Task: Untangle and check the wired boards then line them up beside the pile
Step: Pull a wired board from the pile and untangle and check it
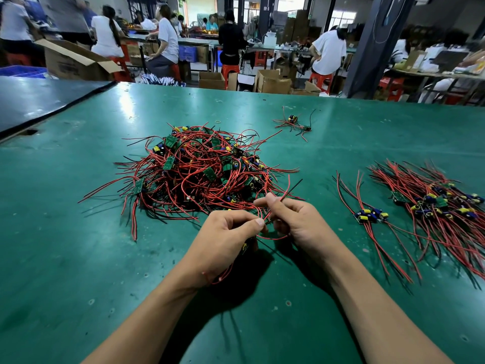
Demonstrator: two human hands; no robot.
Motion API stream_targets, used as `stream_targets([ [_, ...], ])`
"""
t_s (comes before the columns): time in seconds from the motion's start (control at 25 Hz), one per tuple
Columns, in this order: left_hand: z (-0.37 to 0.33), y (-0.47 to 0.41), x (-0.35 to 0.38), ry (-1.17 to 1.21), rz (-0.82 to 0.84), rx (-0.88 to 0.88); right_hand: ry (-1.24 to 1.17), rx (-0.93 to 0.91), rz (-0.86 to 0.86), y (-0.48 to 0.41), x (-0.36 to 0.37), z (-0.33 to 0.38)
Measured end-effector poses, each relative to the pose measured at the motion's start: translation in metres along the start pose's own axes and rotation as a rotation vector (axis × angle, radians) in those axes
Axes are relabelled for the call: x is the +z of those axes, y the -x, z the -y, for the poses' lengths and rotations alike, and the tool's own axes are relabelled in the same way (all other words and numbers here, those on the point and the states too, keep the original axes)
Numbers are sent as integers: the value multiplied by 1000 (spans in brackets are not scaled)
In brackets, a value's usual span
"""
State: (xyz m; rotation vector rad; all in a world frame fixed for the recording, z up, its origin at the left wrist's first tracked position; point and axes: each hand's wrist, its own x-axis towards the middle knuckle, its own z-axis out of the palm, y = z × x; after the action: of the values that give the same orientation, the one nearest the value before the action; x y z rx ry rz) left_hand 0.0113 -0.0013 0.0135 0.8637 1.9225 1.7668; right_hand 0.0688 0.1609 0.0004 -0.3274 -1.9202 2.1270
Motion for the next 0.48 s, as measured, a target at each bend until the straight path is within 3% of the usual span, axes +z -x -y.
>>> stream_targets([
  [0.12, 1, -1, -1, 13, 0, -3, -24, 48, 76, 6, 5, 2],
  [0.28, 1, -2, 1, -14, 6, -4, 90, 15, -136, 1, 4, 3],
  [0.48, 1, 1, 3, -79, 37, -18, -38, 66, -280, -4, -3, 7],
])
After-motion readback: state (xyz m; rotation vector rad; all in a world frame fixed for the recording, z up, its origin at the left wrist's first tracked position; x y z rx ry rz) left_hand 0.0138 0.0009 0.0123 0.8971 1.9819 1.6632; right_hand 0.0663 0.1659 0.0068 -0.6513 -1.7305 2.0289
